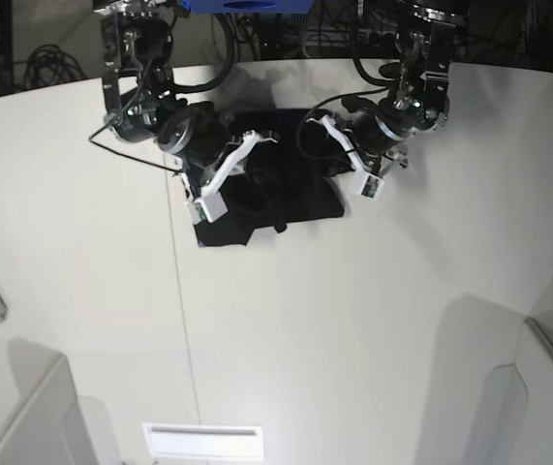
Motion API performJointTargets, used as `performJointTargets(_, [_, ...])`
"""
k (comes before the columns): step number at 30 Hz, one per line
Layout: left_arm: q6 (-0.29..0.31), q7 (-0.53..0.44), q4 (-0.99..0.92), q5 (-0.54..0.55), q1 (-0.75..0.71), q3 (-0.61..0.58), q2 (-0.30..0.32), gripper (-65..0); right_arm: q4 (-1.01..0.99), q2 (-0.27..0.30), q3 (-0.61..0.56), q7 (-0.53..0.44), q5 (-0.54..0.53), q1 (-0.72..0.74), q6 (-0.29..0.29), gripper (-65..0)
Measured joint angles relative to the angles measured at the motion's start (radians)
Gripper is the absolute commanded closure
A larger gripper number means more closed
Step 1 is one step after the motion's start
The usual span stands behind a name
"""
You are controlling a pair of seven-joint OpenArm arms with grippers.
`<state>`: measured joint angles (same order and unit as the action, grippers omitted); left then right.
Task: Fold the T-shirt properly
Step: 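Fold both strip ends inward toward each other with both grippers, then open the left gripper and raise it away from the shirt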
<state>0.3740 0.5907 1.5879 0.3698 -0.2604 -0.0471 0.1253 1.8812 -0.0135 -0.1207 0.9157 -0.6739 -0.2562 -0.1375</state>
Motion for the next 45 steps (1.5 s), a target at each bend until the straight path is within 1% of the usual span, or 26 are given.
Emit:
performJointTargets(1, [0.000, 0.000, 0.000, 0.000, 0.000, 0.000, 0.000, 0.0, -0.008, 0.000, -0.003, -0.014, 0.001, -0.007, 0.000, 0.0])
performJointTargets(5, [0.000, 0.000, 0.000, 0.000, 0.000, 0.000, 0.000, 0.0, -0.021, 0.005, -0.008, -0.019, 0.002, -0.010, 0.000, 0.0])
performJointTargets(11, [0.000, 0.000, 0.000, 0.000, 0.000, 0.000, 0.000, 0.0, -0.058, 0.005, -0.009, -0.026, 0.000, 0.019, 0.000, 0.0])
performJointTargets(14, [0.000, 0.002, 0.000, 0.001, 0.000, 0.000, 0.001, 0.0, -0.071, 0.013, -0.065, -0.027, 0.009, 0.025, 0.008, 0.0])
performJointTargets(16, [0.000, 0.001, 0.000, 0.001, 0.000, 0.000, 0.000, 0.0, -0.069, 0.013, -0.094, -0.027, -0.007, 0.028, 0.006, 0.0])
performJointTargets(20, [0.000, 0.001, 0.000, 0.001, 0.000, 0.000, 0.000, 0.0, -0.080, 0.019, -0.095, -0.023, -0.002, 0.047, 0.005, 0.0])
performJointTargets(24, [0.000, 0.000, 0.000, 0.001, -0.003, 0.001, 0.000, 0.0, -0.134, 0.019, -0.091, -0.033, 0.000, 0.062, 0.007, 0.0])
performJointTargets(27, [0.018, 0.007, 0.014, 0.004, -0.024, 0.051, 0.000, 0.0, -0.168, 0.019, -0.093, -0.030, 0.000, 0.068, 0.006, 0.0])
performJointTargets(31, [0.014, 0.032, 0.087, -0.010, -0.091, 0.147, 0.011, 0.0, -0.182, 0.019, -0.093, -0.034, 0.001, 0.082, 0.007, 0.0])
performJointTargets(33, [0.023, 0.053, 0.131, -0.029, -0.130, 0.188, 0.021, 0.0, -0.186, 0.019, -0.093, -0.031, -0.001, 0.086, 0.006, 0.0])
performJointTargets(34, [0.046, 0.054, 0.146, -0.030, -0.155, 0.212, 0.030, 0.0, -0.187, 0.019, -0.093, -0.030, -0.001, 0.088, 0.006, 0.0])
performJointTargets(35, [0.069, 0.057, 0.163, -0.029, -0.183, 0.242, 0.033, 0.0, -0.187, 0.019, -0.093, -0.031, 0.000, 0.090, 0.006, -5.9])
performJointTargets(37, [0.079, 0.056, 0.181, -0.029, -0.226, 0.305, 0.030, 0.0, -0.187, 0.019, -0.093, -0.034, -0.001, 0.092, 0.006, -16.1])
performJointTargets(39, [0.109, 0.058, 0.185, -0.032, -0.255, 0.370, 0.031, 0.0, -0.187, 0.019, -0.093, -0.032, -0.006, 0.091, 0.006, -24.2])
performJointTargets(40, [0.137, 0.056, 0.185, -0.033, -0.265, 0.399, 0.030, 0.0, -0.187, 0.019, -0.093, -0.033, -0.005, 0.091, 0.006, -26.9])
performJointTargets(41, [0.166, 0.058, 0.185, -0.033, -0.272, 0.430, 0.030, 0.0, -0.185, 0.019, -0.093, -0.029, -0.002, 0.091, 0.006, -28.8])
performJointTargets(42, [0.183, 0.058, 0.185, -0.033, -0.277, 0.461, 0.029, 0.0, -0.183, 0.019, -0.094, -0.027, 0.000, 0.092, 0.006, -29.4])
performJointTargets(45, [0.200, 0.056, 0.182, -0.032, -0.278, 0.534, 0.030, 0.0, -0.161, 0.035, -0.151, -0.027, -0.001, 0.097, 0.007, -29.6])
